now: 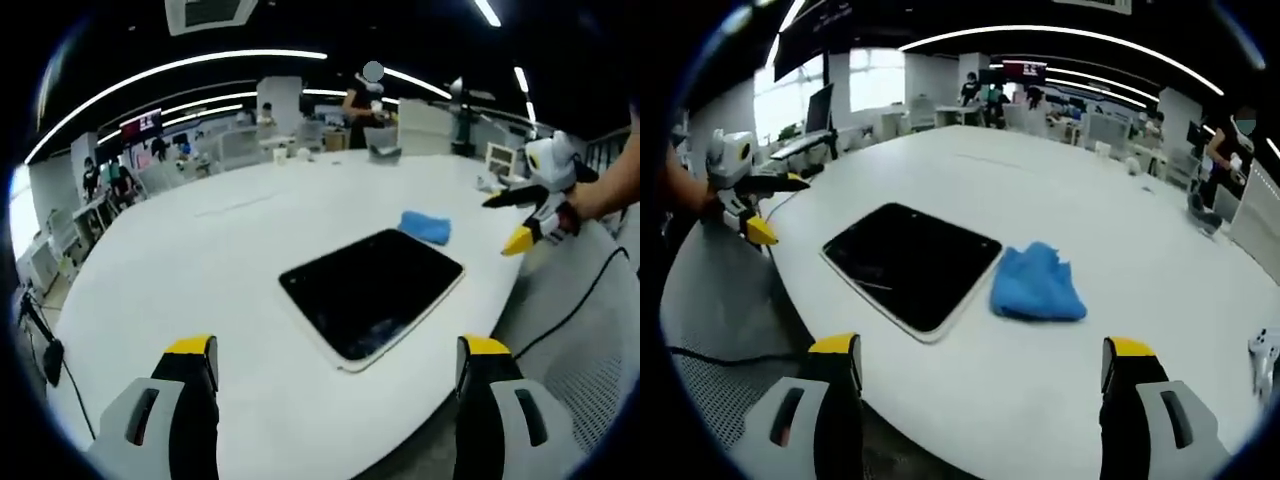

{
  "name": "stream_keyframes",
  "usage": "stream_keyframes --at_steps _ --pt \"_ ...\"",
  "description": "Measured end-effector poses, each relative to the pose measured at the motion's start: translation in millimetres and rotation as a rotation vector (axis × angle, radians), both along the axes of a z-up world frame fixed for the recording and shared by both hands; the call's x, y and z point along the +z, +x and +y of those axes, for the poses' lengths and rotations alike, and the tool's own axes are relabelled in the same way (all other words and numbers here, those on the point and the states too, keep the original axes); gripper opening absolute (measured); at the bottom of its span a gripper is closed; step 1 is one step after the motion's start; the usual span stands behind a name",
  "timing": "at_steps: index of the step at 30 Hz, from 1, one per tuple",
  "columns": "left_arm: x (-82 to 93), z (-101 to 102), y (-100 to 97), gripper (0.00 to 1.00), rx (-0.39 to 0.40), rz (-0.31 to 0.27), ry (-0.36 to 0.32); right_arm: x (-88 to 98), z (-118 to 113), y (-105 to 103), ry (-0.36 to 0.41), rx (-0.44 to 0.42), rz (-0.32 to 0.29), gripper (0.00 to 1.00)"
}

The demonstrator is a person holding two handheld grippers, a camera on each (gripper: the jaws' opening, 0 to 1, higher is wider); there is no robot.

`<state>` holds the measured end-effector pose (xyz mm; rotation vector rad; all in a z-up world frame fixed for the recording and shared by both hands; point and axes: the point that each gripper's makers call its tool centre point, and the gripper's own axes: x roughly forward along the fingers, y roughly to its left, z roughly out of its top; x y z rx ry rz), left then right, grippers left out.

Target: Wipe the mirror surface with the cleaning cloth until all visible marks leave the cleaned area.

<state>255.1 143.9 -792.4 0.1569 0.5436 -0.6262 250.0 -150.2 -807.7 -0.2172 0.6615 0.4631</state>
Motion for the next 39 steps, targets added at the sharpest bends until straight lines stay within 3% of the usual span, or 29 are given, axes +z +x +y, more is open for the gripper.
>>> stream_keyframes --at_steps 2,4,5,7,9,11,13,16,23,28,30,32,33,35,37,38,39 --pt "-2.4 2 0.1 1.0 0.014 0.016 -0.002 2.1 -2 2 0.053 -0.045 0.008 0.99" --pt "-0.7 -7 -3.3 1.0 -0.009 0.038 -0.059 1.2 -7 3 0.068 -0.063 0.021 0.98" --pt "-1.6 -7 -4.9 1.0 -0.015 0.047 -0.05 -0.5 -8 2 0.061 -0.068 0.033 0.97" --pt "0.8 -2 2.8 1.0 -0.022 -0.015 0.025 3.1 -1 5 0.085 -0.048 0.02 0.96" --pt "11.6 6 9.1 1.0 0.052 -0.049 -0.045 11.0 9 8 0.111 -0.016 -0.003 0.97" --pt "4.6 18 7.7 1.0 0.078 -0.027 -0.008 9.9 19 4 0.108 0.016 -0.002 0.99" --pt "0.9 21 9.6 1.0 0.108 0.002 -0.015 6.4 23 1 0.093 0.049 0.005 1.0" --pt "2.3 11 6.6 1.0 0.049 -0.012 0.004 11.6 15 10 0.141 -0.011 -0.003 1.0" --pt "3.9 18 11.2 1.0 0.078 -0.033 0.022 10.1 16 10 0.165 -0.018 0.014 1.0" --pt "1.7 16 9.8 1.0 0.069 -0.028 0.043 8.0 16 8 0.142 -0.003 0.016 1.0" --pt "-3.6 18 6.2 1.0 0.074 0.017 0.062 8.1 12 8 0.143 -0.014 0.012 1.0" --pt "-7.4 8 -3.7 0.99 0.034 0.088 -0.005 5.5 10 5 0.151 -0.023 0.028 1.0" --pt "-5.3 5 -4.5 0.99 0.04 0.096 -0.043 4.2 9 5 0.144 -0.027 0.034 1.0" --pt "0.3 12 1.0 0.99 0.063 0.044 -0.005 5.7 7 6 0.127 -0.023 0.021 0.99" --pt "-2.3 12 3.5 1.0 0.071 0.039 -0.004 4.2 7 5 0.112 -0.005 0.025 0.98" --pt "-8.8 18 4.2 1.0 0.075 0.043 0.06 2.1 8 4 0.106 0.002 0.028 0.98" --pt "-10.1 16 3.3 1.0 0.07 0.051 0.058 0.7 10 2 0.097 0.019 0.033 0.98"
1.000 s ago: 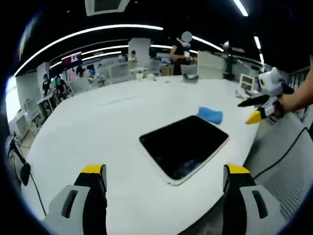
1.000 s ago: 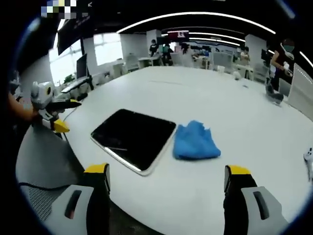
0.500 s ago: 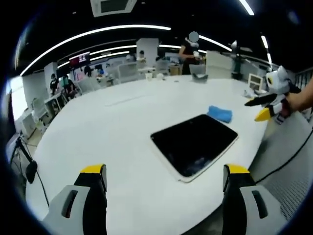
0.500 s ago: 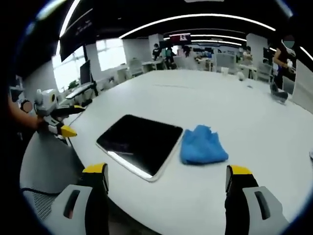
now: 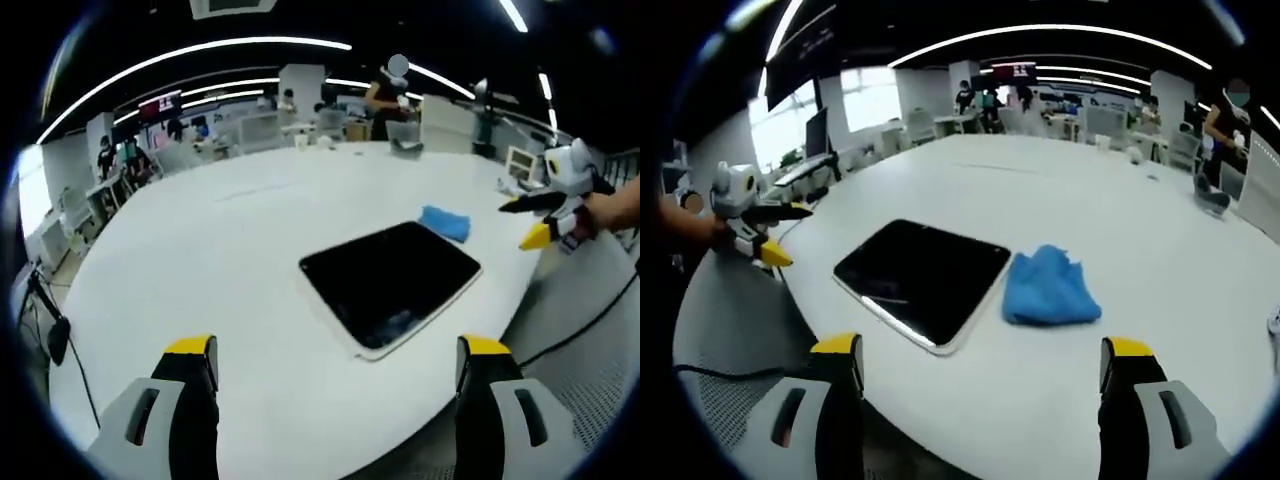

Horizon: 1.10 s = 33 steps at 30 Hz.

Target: Wipe the mirror surface with the cleaning cloth until all visible marks leave the cleaned area.

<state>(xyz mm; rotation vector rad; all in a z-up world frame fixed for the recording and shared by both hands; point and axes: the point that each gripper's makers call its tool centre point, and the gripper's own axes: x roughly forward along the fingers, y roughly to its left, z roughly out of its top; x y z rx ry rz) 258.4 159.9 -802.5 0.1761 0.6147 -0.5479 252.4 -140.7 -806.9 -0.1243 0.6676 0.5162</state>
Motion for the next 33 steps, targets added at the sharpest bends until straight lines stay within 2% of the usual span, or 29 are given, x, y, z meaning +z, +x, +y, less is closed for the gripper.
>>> stream_keyframes --at_steps 1,3,6,8,14,26,29,33 --pt "3.7 -4 -0.1 1.0 -0.003 -0.009 -0.028 0.1 1 0 0.001 0.003 0.0 0.98" --pt "9.0 -2 1.4 1.0 0.002 -0.043 -0.025 0.7 3 -2 -0.006 0.02 -0.005 0.98" --pt "10.7 4 4.2 1.0 0.033 -0.051 -0.039 -2.8 4 -3 -0.015 0.033 0.005 0.99" --pt "11.3 6 6.8 1.0 0.053 -0.048 -0.061 -2.0 3 -2 -0.018 0.031 -0.002 0.99" --pt "8.8 2 4.4 1.0 0.022 -0.048 -0.042 -0.3 5 0 -0.022 0.031 -0.009 0.99" --pt "6.8 0 2.1 0.99 0.008 -0.037 -0.034 -2.1 3 -2 -0.038 0.033 -0.005 0.98" --pt "3.2 -1 -0.1 0.99 0.006 -0.013 -0.037 -2.6 0 -1 -0.042 0.014 0.002 0.98" --pt "4.0 -2 -0.6 1.0 -0.007 -0.024 -0.026 -0.5 0 1 -0.036 0.012 -0.008 0.98"
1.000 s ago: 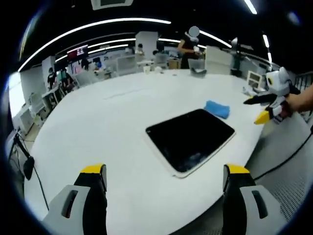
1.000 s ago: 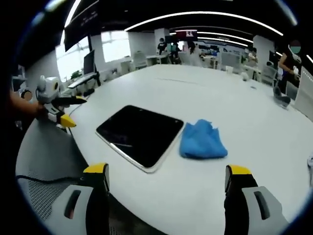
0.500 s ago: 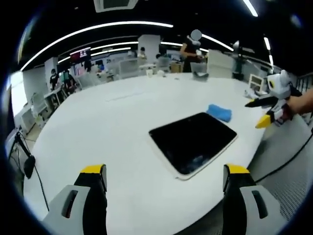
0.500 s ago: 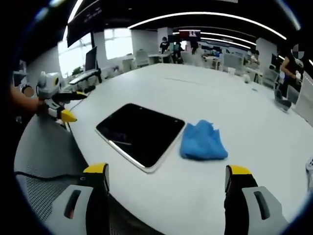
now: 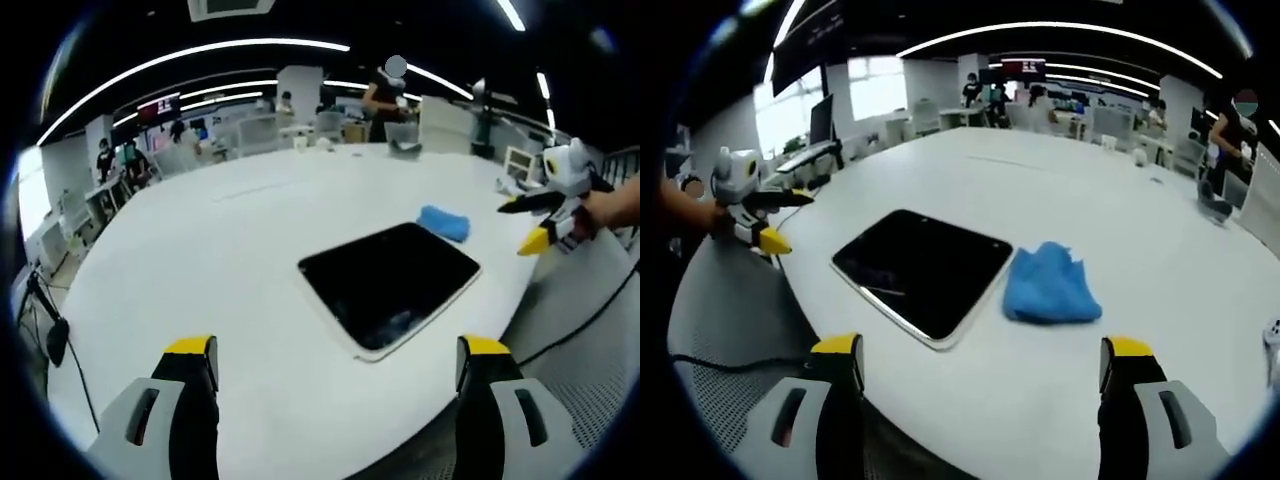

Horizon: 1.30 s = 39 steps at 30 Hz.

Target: Wipe the mirror surface with the cleaning cloth until all visible marks leave the cleaned area.

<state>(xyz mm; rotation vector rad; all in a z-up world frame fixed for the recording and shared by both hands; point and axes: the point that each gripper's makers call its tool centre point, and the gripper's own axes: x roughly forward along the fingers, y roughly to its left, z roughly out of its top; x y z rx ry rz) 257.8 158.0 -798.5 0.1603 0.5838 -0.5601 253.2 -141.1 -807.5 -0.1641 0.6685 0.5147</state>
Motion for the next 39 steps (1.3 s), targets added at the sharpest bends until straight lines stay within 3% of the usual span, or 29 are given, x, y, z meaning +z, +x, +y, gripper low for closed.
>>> stream_keyframes --at_steps 17,39 --pt "-0.7 3.2 0.7 1.0 0.011 -0.001 0.006 2.0 -6.5 -0.4 0.014 -0.052 0.005 1.0" --pt "-1.1 4.8 0.4 1.0 0.023 0.007 -0.005 1.0 -5.6 -4.4 0.021 -0.051 0.026 0.98"
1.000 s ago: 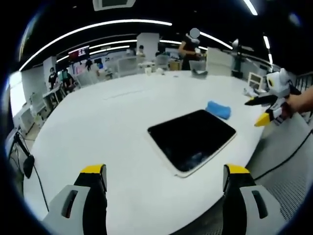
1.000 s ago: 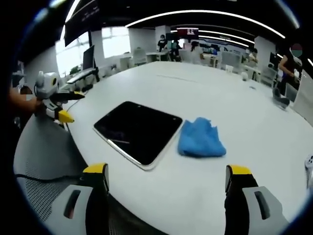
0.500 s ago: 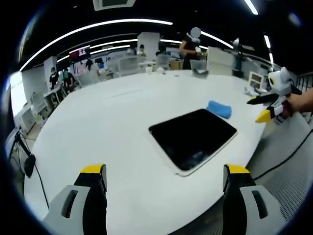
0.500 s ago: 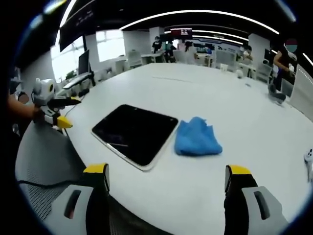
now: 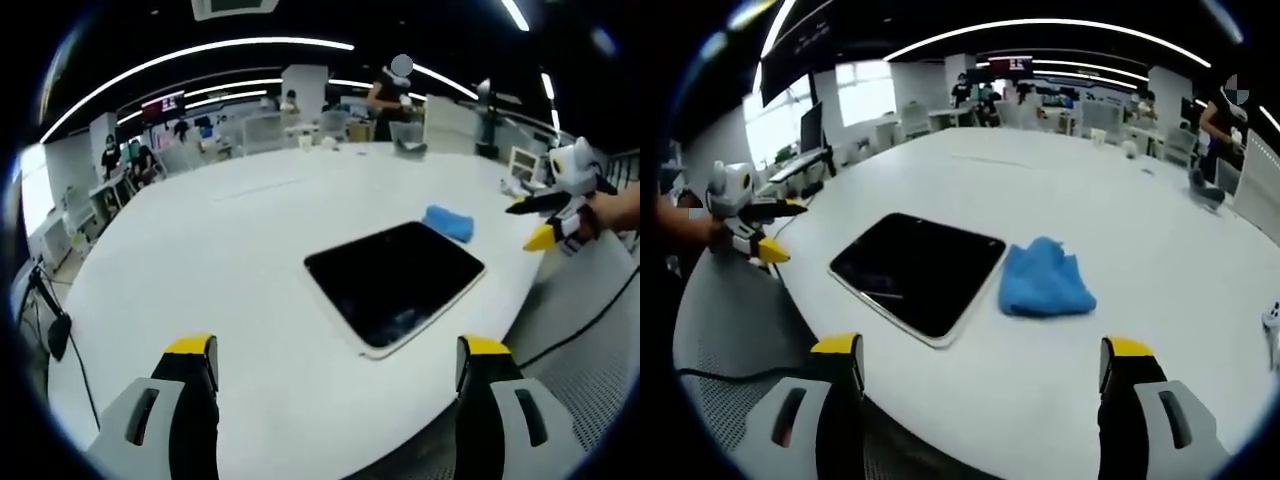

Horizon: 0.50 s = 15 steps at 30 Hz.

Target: Wipe the mirror surface with the cleaning cloth until all visible marks leave the cleaned area.

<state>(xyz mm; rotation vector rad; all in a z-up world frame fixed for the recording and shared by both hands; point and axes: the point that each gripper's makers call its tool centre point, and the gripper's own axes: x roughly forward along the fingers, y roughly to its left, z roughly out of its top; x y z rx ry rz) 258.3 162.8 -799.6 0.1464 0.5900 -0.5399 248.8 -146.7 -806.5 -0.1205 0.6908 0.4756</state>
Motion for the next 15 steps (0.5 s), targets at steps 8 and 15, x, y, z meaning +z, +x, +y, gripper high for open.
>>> stream_keyframes --at_steps 8,15 --pt "0.9 0 1.0 1.0 0.0 -0.008 0.005 13.9 -3 7 -0.004 0.002 -0.024 0.99" --pt "0.9 0 1.0 1.0 0.002 -0.008 0.002 38.2 -8 23 -0.008 0.009 -0.079 0.99"
